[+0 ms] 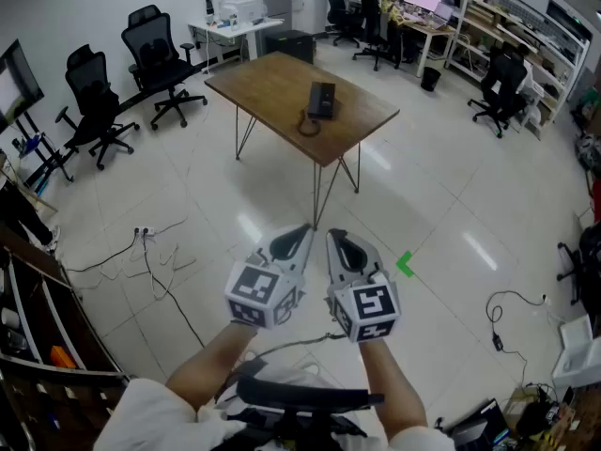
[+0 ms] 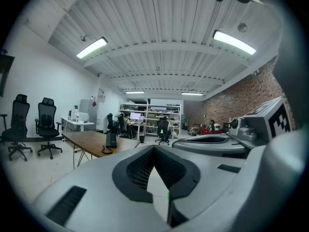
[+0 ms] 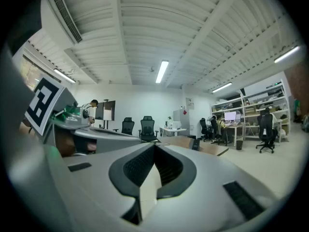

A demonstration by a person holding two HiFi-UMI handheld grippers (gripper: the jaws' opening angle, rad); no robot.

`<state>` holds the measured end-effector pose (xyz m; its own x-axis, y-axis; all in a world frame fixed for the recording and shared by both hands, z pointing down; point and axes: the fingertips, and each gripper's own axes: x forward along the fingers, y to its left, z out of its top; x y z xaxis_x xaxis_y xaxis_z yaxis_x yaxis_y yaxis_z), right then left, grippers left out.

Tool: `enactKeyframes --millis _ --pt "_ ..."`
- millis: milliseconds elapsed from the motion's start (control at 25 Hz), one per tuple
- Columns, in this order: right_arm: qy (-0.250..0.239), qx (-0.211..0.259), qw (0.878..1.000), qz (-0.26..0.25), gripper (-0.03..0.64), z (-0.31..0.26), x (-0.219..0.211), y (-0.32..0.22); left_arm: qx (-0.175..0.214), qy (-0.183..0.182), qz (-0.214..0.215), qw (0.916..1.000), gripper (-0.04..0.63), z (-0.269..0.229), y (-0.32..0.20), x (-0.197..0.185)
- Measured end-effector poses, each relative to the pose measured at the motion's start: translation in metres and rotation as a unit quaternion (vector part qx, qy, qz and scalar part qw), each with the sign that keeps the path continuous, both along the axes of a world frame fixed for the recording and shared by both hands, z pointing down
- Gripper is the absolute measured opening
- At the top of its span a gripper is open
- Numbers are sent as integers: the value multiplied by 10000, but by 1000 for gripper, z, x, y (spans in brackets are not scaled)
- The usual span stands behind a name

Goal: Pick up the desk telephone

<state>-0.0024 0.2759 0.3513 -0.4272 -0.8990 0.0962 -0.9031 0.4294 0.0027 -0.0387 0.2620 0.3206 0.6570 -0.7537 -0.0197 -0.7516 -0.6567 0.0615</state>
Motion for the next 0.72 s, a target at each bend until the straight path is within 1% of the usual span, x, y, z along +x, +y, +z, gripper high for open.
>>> enactKeyframes --millis 280,520,720 --pt "-71 10 9999 -83 6 1 21 6 24 -33 -43 10000 3 2 7 25" --pt "-83 6 9999 -130 6 6 26 8 -5 -61 -66 10000 3 7 10 33" --pt "-57 -26 9999 -148 5 8 30 2 -37 -46 -78 10000 3 9 2 38"
